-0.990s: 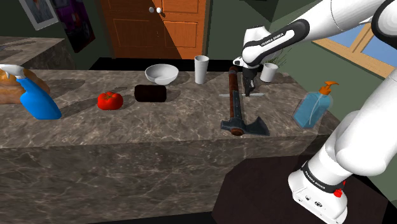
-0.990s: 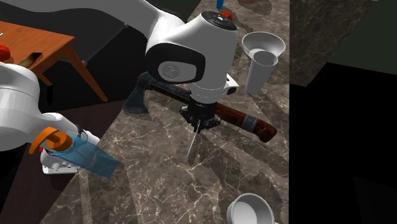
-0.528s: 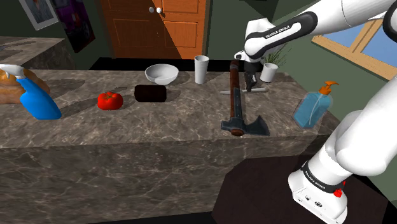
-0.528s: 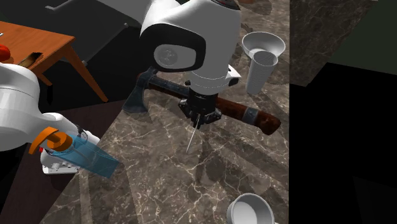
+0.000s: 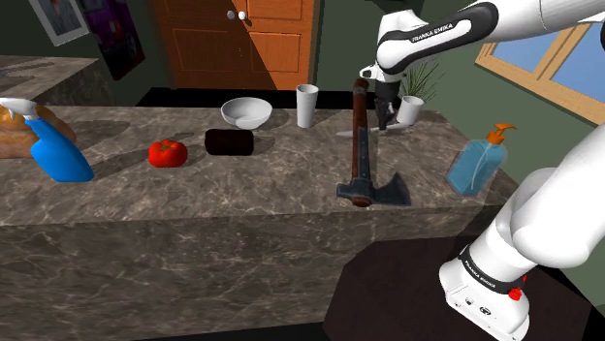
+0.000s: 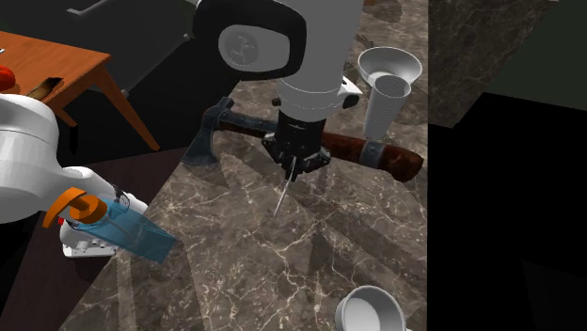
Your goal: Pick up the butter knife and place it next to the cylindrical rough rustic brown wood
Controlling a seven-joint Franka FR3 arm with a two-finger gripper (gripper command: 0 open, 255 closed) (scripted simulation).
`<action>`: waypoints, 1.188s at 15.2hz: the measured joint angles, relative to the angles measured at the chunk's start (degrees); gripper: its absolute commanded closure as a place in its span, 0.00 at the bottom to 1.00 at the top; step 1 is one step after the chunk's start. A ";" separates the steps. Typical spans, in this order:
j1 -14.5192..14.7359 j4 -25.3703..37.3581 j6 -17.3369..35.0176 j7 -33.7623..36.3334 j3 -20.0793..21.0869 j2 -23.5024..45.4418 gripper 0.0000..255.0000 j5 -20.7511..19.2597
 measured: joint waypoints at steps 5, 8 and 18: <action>0.12 2.64 -3.93 0.00 0.23 -1.32 1.00 -0.22; 0.15 4.29 -6.30 -0.07 0.33 -2.07 1.00 -0.35; 0.60 10.23 -13.32 0.18 1.00 -3.19 1.00 -0.28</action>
